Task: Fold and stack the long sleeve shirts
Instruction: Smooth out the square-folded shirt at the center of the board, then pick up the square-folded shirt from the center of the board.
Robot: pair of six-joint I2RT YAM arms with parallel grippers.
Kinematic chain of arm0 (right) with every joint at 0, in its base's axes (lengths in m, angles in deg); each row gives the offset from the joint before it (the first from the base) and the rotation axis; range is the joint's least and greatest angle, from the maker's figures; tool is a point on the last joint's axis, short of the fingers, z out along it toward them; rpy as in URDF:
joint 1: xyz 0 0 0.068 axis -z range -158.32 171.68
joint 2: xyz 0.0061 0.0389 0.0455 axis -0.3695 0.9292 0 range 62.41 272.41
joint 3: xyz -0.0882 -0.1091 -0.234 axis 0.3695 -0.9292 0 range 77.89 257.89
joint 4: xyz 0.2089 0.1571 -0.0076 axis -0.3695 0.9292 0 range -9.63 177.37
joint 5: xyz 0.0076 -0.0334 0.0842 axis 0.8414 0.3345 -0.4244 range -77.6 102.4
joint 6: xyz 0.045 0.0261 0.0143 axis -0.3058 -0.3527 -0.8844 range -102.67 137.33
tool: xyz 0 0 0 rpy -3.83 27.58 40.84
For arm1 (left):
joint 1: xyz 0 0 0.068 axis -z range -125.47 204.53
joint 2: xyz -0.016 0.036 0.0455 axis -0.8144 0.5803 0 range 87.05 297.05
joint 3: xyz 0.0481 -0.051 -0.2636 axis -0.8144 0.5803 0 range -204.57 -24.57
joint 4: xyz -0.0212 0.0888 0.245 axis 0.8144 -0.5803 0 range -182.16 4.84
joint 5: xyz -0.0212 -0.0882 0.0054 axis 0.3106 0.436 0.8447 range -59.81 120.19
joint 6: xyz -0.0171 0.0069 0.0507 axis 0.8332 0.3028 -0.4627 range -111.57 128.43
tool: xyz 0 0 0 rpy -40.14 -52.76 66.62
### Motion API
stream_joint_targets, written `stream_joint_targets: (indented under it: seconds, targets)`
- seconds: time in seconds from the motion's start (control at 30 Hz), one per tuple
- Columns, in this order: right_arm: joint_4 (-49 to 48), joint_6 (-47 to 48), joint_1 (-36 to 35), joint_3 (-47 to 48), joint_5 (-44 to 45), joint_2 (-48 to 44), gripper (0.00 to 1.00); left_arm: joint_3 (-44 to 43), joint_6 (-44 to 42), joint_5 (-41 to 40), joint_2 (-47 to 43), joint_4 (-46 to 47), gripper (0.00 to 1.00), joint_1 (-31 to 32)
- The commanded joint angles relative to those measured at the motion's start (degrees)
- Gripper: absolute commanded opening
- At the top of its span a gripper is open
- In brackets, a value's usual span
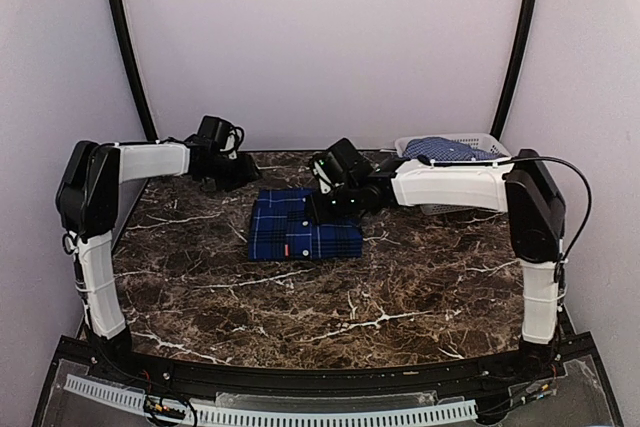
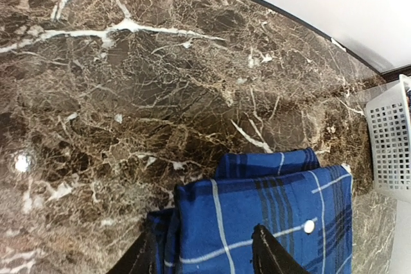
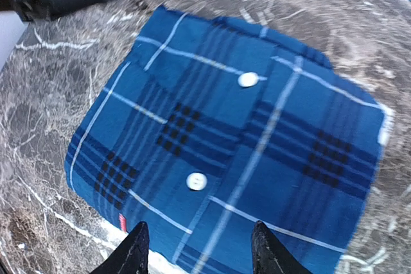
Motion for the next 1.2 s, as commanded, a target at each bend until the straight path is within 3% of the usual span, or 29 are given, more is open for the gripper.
stream_joint_targets:
  seconds: [0.0,0.3,0.57,0.8,1.0,1.17]
  targets:
    - [3.5,-0.7,-1.8,5.2,3.1,6.6,0.51,5.3,0.6,0.3,-8.1,-3.9,0.49,-0.2]
    - [7.8,-0.7,-2.2,14.9,3.4,20.4,0.6,20.1,1.1,10.1,-13.5,-2.0,0.49,-0.2]
    - [7.5,-1.5,-2.5,14.0,2.5,16.1,0.67,27.3,1.6,13.4,-15.3,1.1,0.51,-0.1]
    - [7.7,-1.5,-2.5,13.0,1.6,9.4,0.68,26.7,2.2,14.4,-13.8,3.2,0.51,-0.1]
    - [6.8,-1.9,-1.5,5.9,1.9,3.9,0.63,23.9,2.0,13.5,-11.4,2.2,0.56,-0.1]
    - [3.5,-3.2,0.1,-3.8,1.1,-0.4,0.49,20.4,0.9,10.7,-7.5,-1.4,0.57,0.4]
